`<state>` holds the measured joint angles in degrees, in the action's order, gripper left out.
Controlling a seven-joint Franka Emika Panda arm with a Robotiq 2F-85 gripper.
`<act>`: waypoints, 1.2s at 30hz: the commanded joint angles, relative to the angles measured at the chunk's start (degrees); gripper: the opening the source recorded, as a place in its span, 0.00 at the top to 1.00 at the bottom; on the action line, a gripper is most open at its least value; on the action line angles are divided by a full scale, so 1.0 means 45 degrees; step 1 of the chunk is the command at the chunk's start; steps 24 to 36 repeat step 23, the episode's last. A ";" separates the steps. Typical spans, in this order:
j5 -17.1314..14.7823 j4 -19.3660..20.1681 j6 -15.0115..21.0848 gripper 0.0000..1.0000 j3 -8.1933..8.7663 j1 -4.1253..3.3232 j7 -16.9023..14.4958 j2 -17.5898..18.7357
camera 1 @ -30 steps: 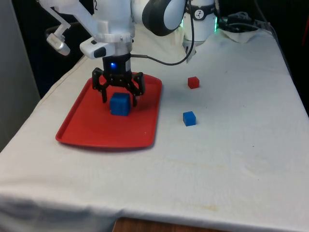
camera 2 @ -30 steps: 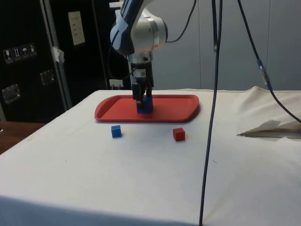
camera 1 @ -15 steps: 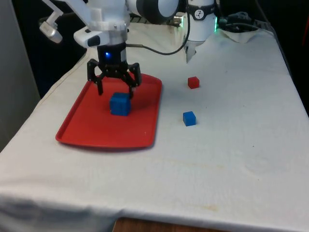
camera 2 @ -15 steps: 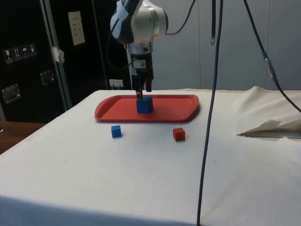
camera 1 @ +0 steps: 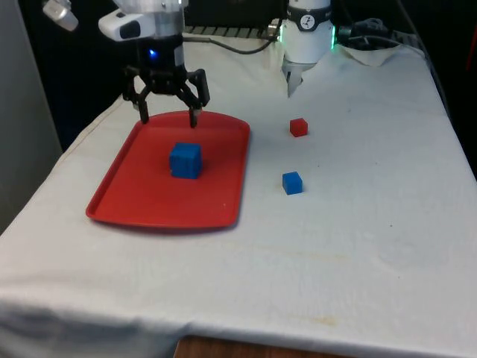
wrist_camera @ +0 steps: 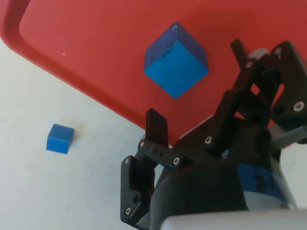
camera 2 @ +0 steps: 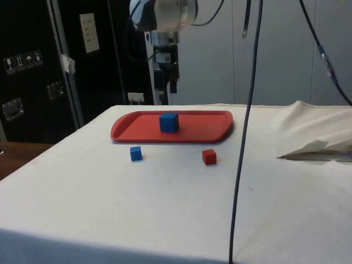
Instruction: Pick up the largest block and place it onto the tray.
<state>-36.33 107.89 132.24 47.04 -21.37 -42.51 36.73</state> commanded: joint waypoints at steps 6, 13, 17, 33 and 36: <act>0.0420 -0.0127 -0.0484 0.00 0.0344 -0.0166 0.0204 -0.0229; 0.0688 -0.0395 -0.0904 0.00 0.0509 -0.0191 0.0293 -0.0446; 0.1019 -0.0535 -0.1222 0.00 0.0700 -0.0331 0.0522 -0.0509; 0.1108 -0.0675 -0.1350 0.00 0.0738 -0.0357 0.0598 -0.0509; 0.1108 -0.0675 -0.1350 0.00 0.0738 -0.0357 0.0598 -0.0509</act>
